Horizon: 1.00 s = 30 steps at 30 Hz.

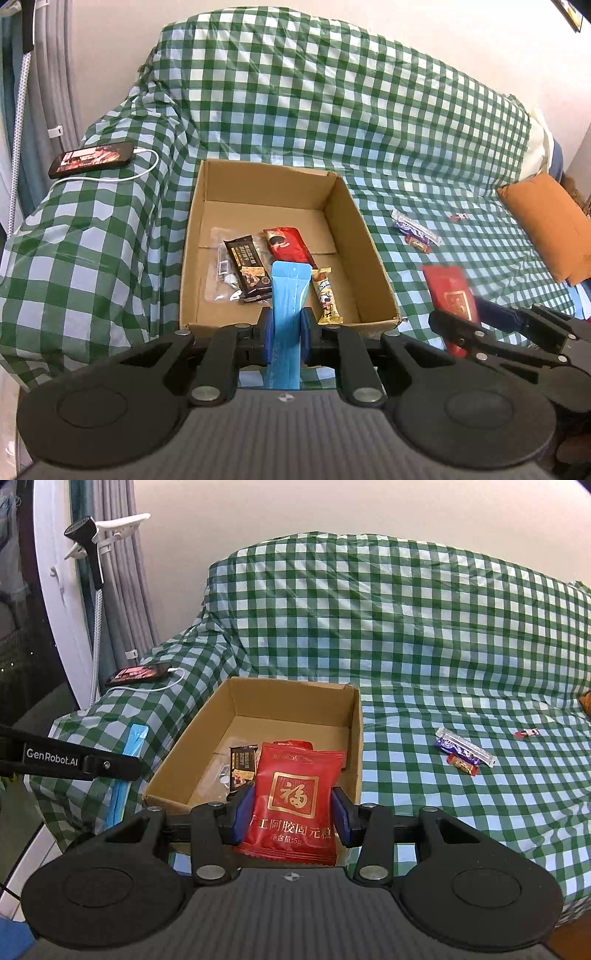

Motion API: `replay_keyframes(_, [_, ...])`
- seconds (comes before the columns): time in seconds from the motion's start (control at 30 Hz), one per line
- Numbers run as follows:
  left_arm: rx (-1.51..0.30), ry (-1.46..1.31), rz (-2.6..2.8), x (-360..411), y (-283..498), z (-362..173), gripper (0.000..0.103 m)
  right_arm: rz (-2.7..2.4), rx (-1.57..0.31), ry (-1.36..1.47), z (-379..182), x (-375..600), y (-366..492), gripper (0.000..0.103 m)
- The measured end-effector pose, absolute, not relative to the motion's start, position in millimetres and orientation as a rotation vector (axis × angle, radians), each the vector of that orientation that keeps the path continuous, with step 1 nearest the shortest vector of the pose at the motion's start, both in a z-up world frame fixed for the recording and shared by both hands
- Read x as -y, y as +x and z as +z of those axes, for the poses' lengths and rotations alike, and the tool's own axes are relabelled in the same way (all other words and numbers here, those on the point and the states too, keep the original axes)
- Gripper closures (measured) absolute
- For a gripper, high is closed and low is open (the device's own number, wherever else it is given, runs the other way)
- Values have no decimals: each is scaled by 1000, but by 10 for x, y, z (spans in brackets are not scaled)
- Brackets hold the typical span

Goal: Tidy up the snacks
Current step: 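Carry the blue bar and red packet over the box with both tools, then lower both snacks into the box and open both tools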

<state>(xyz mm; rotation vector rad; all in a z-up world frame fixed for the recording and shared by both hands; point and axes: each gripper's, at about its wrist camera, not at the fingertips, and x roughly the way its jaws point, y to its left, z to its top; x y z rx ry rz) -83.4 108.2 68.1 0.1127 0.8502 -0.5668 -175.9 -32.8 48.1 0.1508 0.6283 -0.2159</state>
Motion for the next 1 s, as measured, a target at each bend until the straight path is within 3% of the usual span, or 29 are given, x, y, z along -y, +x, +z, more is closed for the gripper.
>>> replay_keyframes(1.0, [-856, 110, -554, -849, -414, 599, 87, -207, -698, 141, 345, 483, -1424, 55])
